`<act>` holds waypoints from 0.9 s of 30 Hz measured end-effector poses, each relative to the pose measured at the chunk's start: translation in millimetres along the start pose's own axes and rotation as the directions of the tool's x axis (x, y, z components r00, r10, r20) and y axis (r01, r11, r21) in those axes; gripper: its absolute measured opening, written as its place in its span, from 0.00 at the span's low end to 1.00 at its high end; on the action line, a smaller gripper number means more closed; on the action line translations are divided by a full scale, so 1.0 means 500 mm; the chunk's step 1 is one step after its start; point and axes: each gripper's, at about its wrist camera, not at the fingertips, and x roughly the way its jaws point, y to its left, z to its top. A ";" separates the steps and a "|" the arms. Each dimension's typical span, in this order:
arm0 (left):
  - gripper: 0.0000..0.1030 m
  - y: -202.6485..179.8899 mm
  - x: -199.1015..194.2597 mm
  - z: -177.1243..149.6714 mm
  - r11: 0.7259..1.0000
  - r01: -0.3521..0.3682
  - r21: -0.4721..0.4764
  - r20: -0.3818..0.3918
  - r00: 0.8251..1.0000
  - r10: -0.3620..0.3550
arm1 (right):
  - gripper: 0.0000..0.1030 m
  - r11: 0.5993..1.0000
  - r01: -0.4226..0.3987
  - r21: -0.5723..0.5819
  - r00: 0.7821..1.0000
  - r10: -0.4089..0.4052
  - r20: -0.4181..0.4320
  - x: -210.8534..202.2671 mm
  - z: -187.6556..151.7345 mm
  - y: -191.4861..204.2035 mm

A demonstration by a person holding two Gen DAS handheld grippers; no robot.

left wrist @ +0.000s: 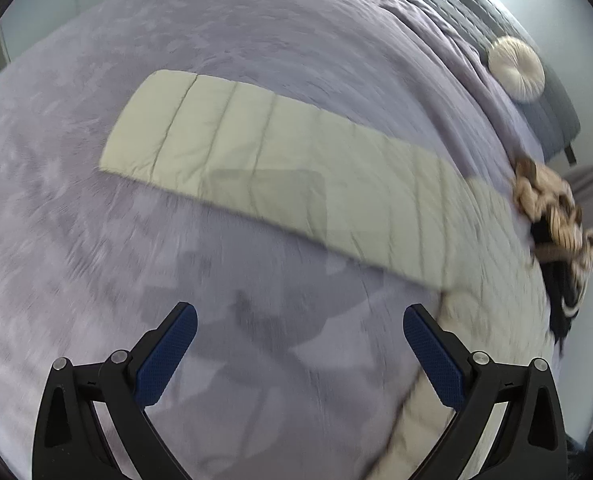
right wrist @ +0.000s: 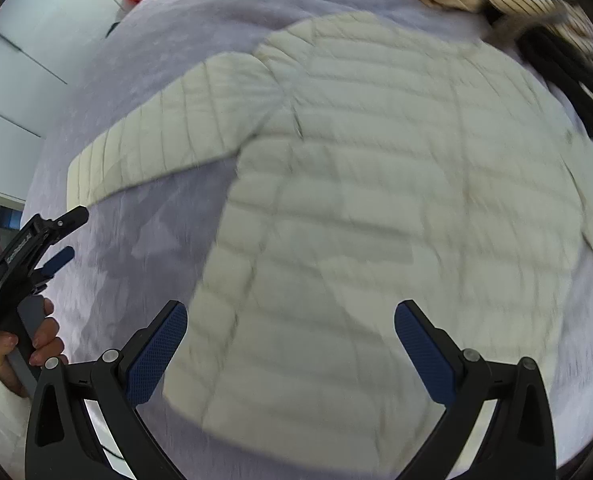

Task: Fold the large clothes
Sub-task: 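Move the right tool to the jacket sleeve and grasp its cuff, then fold the gripped sleeve across the jacket body with the right tool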

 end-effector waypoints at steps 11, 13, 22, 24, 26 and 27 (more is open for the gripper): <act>1.00 0.054 0.120 0.081 0.973 0.180 -0.143 0.038 0.984 -0.176 | 0.11 0.990 -0.120 -0.075 0.990 0.125 0.069 0.129 0.172 0.075; 1.00 0.068 0.127 0.083 0.964 0.203 -0.170 0.048 0.979 -0.198 | 0.11 0.985 -0.157 -0.072 0.984 0.163 0.078 0.156 0.193 0.081; 1.00 0.071 0.162 0.116 0.951 0.187 -0.245 0.140 0.978 -0.156 | 0.11 0.978 -0.204 -0.043 0.975 0.207 0.085 0.261 0.262 0.103; 0.98 0.071 0.159 0.120 0.949 0.188 -0.253 0.167 0.975 -0.149 | 0.11 0.977 -0.211 -0.027 0.975 0.212 0.069 0.283 0.256 0.104; 0.74 0.075 0.156 0.125 0.946 0.187 -0.265 0.185 0.973 -0.140 | 0.11 0.975 -0.220 -0.020 0.973 0.221 0.067 0.294 0.251 0.107; 0.54 0.078 0.155 0.129 0.947 0.183 -0.264 0.185 0.973 -0.137 | 0.11 0.975 -0.222 -0.022 0.973 0.223 0.065 0.298 0.249 0.110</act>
